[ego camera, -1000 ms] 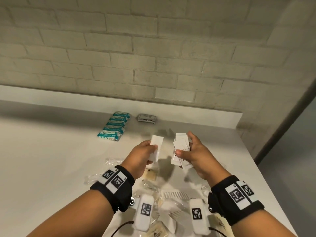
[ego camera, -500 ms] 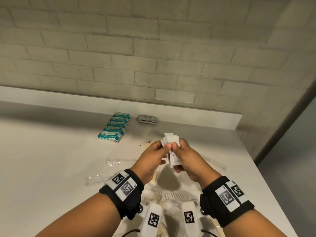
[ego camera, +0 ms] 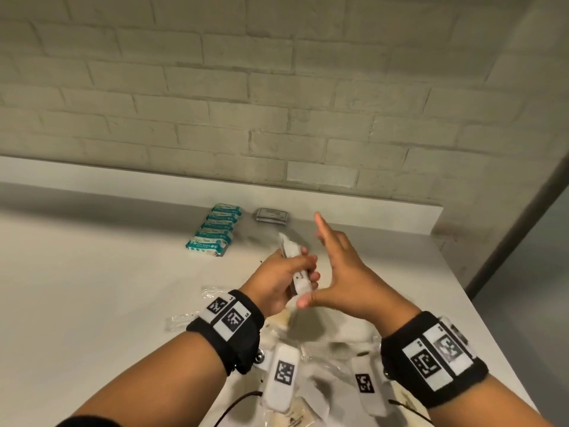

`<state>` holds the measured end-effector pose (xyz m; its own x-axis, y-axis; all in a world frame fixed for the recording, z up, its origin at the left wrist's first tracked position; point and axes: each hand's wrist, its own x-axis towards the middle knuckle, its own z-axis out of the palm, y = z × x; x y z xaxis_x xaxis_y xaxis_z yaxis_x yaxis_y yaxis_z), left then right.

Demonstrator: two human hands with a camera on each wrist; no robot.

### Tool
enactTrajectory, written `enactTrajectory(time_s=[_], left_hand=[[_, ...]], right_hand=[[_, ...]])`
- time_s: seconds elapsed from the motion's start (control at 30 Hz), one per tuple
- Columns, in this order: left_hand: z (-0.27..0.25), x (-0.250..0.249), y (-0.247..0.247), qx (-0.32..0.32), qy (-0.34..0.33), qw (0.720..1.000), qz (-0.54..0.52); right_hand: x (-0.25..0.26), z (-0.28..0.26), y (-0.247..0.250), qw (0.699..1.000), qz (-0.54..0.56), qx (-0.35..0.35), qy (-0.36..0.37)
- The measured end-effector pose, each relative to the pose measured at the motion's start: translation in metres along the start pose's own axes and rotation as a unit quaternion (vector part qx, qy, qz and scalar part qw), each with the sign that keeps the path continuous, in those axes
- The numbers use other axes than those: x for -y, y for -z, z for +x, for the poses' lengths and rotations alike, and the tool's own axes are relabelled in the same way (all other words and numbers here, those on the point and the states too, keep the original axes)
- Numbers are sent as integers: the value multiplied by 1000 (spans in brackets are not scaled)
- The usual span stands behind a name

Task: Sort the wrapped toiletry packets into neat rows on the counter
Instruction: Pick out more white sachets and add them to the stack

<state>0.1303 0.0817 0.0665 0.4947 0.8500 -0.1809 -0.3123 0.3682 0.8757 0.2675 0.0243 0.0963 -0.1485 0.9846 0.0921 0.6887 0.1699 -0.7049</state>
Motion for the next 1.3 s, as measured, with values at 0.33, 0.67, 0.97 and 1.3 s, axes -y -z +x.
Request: enactTrajectory(time_s=[0.33, 0.67, 0.97, 1.3], left_hand=[[-20, -16, -1, 61, 75, 995, 31], [-22, -34, 20, -59, 58, 990, -111], [0, -62, 58, -86, -59, 981, -165], [35, -37, 94, -51, -6, 991, -122]], right_hand=[[25, 1, -6, 976, -186, 41, 107], [40, 20, -32, 999, -15, 9, 27], [60, 60, -57, 906, 381, 1, -186], [28, 103, -89, 821, 509, -54, -253]])
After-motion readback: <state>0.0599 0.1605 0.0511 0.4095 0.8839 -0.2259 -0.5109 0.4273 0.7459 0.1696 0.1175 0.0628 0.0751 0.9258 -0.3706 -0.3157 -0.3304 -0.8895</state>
